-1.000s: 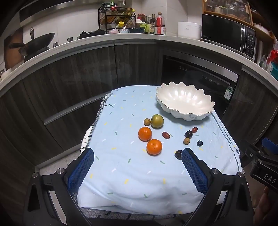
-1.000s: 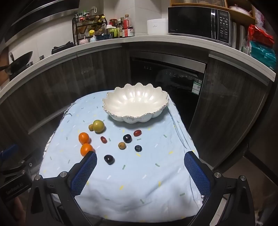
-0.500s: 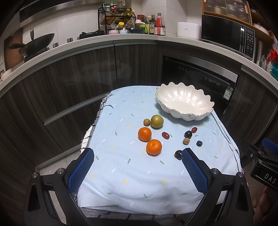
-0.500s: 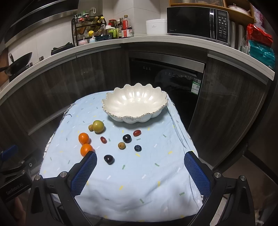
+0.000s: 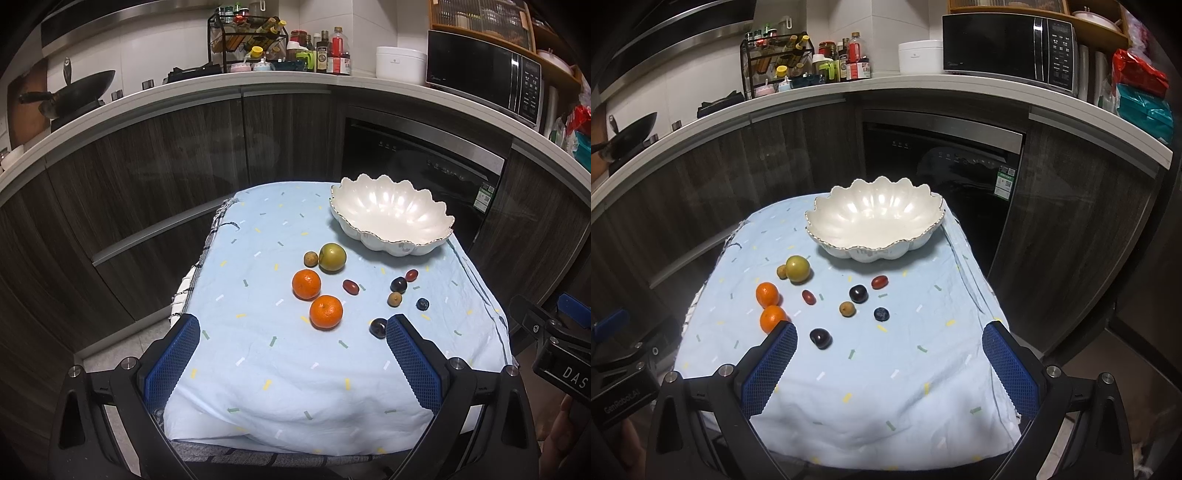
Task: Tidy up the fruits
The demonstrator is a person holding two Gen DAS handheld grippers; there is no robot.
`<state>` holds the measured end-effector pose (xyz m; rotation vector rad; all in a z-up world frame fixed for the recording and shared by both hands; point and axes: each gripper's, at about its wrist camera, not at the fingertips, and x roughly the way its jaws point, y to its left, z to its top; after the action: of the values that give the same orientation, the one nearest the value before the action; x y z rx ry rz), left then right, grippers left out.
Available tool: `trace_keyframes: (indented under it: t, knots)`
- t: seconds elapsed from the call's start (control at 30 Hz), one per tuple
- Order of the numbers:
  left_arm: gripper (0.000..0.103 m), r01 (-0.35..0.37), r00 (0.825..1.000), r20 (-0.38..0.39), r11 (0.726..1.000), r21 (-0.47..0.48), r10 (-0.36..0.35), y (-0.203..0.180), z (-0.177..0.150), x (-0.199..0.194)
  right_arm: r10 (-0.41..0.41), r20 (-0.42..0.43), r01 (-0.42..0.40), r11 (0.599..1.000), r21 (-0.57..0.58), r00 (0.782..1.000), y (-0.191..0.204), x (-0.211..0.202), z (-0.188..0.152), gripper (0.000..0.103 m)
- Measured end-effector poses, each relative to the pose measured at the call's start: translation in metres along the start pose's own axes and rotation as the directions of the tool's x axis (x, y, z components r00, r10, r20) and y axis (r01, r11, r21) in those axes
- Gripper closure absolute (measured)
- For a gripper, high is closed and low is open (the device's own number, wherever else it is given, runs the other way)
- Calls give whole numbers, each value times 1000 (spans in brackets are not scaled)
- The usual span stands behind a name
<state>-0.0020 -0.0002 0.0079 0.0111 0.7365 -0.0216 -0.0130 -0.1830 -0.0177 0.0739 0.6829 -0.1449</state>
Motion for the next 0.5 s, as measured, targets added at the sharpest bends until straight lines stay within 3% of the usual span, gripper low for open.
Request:
trace_keyframes:
  t: [0.5]
  knots:
    - [0, 0, 1000, 1, 1000, -1, 0, 0, -1, 0, -2, 3, 2, 1000, 0, 1000, 1, 0, 0, 1]
